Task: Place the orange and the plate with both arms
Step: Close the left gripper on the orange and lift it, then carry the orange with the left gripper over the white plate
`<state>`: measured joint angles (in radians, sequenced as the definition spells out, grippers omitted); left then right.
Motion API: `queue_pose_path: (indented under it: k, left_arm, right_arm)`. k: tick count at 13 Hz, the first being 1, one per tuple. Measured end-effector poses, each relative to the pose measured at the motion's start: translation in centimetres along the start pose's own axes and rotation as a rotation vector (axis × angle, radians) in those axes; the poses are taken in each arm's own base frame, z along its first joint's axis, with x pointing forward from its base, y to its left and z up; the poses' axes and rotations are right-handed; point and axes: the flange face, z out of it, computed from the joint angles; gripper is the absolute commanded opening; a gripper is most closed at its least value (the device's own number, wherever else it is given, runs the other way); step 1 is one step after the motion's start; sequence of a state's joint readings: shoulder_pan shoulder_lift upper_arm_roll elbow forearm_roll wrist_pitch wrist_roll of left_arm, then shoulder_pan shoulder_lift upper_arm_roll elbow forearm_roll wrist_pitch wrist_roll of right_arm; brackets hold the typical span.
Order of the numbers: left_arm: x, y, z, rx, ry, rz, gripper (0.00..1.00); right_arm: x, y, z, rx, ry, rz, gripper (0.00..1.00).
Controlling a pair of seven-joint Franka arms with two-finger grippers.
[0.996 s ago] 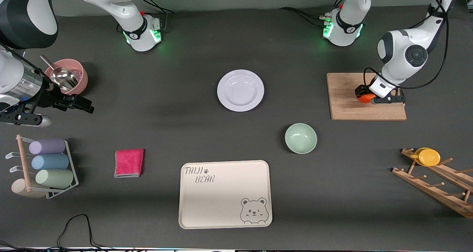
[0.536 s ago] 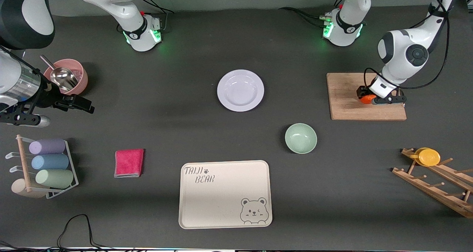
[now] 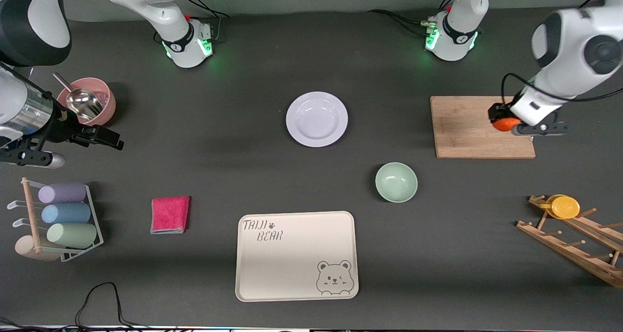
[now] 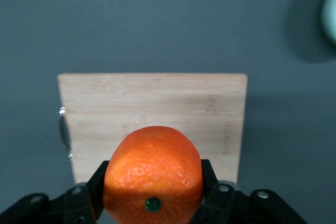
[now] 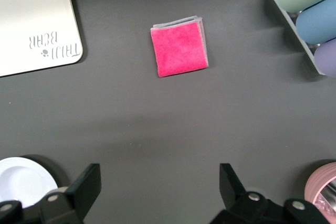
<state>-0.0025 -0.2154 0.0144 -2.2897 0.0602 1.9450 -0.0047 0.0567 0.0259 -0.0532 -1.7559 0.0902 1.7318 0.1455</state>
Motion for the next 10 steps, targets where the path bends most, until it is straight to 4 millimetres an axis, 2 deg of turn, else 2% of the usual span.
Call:
queue_pose_path:
  k: [2,4,5,6,7,10]
  left_arm:
    - [0.6,0.4,-7.5,0.007,-0.024,0.008,0.00]
    - [1.2,0.9,-12.7,0.010,-0.052,0.018,0.00]
    - [1.9,1.5,-14.3,0.012,-0.057,0.028,0.00]
    - [3.0,2.7,-15.2,0.014,-0.061,0.049,0.00]
    - [4.0,4.8,-15.2,0.014,-0.061,0.062,0.00]
    - [6.3,14.3,-13.6,-0.009,-0.091,-0.017,0.00]
  right_arm:
    - [0.1,0.6,0.2,0.030,-0.009,0.020,1.00]
    - [0.2,1.1,0.6,0.036,-0.015,0.031,1.00]
    - [0.2,1.0,0.7,0.047,-0.019,0.033,1.00]
    - [0.2,0.8,0.8,0.072,-0.024,0.039,1.00]
    - [0.2,0.6,0.9,0.103,-0.031,0.046,1.00]
    - [0.1,0.9,2.5,0.205,-0.079,0.091,1.00]
